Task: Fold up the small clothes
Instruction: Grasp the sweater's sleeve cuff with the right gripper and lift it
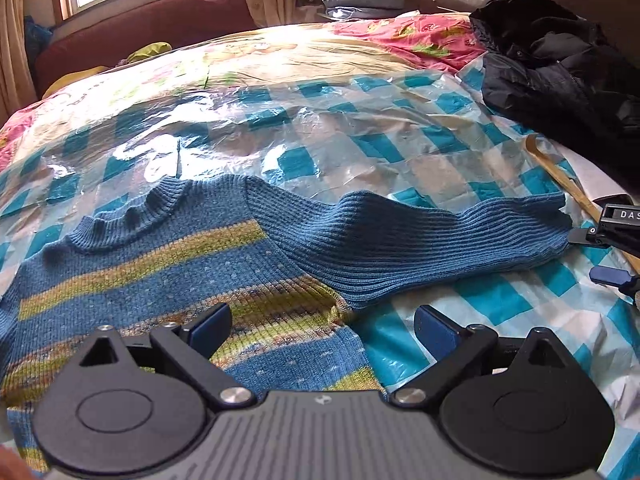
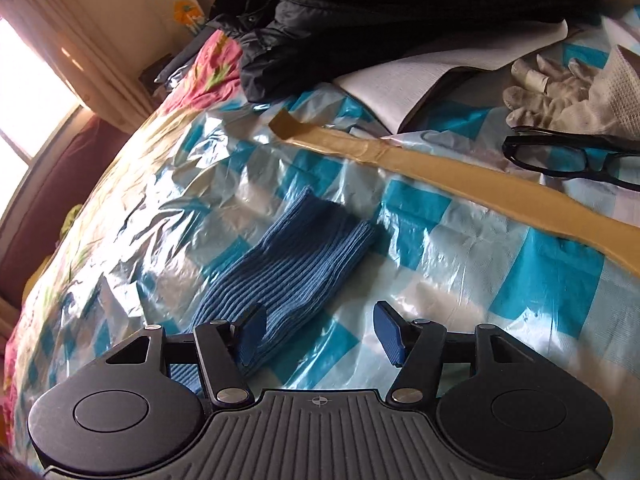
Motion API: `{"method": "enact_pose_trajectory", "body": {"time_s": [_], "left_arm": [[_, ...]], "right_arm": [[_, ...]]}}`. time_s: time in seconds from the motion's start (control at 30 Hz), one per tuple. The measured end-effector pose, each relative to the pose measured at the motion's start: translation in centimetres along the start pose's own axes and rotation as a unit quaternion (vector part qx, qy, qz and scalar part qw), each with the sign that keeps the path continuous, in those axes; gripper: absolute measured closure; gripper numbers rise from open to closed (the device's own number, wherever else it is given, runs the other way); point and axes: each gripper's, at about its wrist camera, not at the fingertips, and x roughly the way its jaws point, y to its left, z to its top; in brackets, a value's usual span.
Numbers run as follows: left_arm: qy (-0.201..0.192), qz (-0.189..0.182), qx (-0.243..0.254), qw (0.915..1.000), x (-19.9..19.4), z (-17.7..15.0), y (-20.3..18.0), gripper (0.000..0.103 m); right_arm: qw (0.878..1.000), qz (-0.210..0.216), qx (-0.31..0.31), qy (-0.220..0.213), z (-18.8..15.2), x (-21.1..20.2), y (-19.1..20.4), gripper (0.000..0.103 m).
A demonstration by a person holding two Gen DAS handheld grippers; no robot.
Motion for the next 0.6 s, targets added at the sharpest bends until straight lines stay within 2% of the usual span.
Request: {"method": "enact_pose_trajectory", "body": {"time_s": [0.13,0.27,0.37,0.5,0.6], "left_arm": [[0.007,0.0,0.006,1.0,0.2,-0.3,-0.2,0.001],[0.012,0.002,0.007,0.9999,0.0,-0.8,-0.1,0.001],[0.015,0.002,0.002,0.9999,-0.3,-1.0,0.3,0.001],[0.015,0.002,-0.001,0.9999,-0.7,-1.2,0.8,0.001],[0.011,0.006,-0.007,0.9999,-1.3,-1.7,1.7,0.001]], "right_arm": [[0.998,0.012,0.057,0.015,1.1,2.5,-1.6,0.054],[0.997,0.022,0.072,0.009,1.3,3.5,-1.7,0.055],[0.996,0.033,0.076,0.014,1.5,4.0,-1.3,0.067],[0.997,0.028,0.069,0.031,1.6,5.2,-0.7,0.089],[0.997,0.027,0.059,0.032,1.7,5.0,-0.1,0.093]]}}
